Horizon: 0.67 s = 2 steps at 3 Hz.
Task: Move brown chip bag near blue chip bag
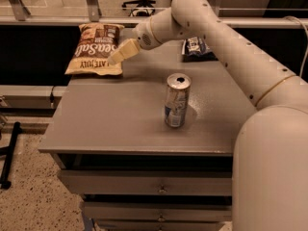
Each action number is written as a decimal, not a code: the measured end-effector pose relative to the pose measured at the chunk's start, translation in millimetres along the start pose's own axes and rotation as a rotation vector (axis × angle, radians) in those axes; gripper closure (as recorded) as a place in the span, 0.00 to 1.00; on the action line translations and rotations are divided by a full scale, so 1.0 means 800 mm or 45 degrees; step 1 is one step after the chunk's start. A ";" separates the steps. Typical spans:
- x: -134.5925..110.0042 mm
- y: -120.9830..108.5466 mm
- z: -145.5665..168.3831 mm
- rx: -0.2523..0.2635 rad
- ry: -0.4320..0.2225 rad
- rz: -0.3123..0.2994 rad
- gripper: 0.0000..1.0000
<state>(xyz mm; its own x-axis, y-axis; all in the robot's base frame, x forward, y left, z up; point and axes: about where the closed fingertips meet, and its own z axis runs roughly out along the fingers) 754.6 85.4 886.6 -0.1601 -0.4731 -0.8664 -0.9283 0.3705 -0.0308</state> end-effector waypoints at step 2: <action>-0.014 0.011 0.056 -0.039 -0.054 0.029 0.16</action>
Offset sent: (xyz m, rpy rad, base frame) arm 0.0201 0.0647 -0.0167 0.0855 0.0187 0.0051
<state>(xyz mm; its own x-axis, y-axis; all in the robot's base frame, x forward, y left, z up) 763.4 129.9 873.7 -0.1672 -0.4301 -0.8872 -0.9344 0.3561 0.0035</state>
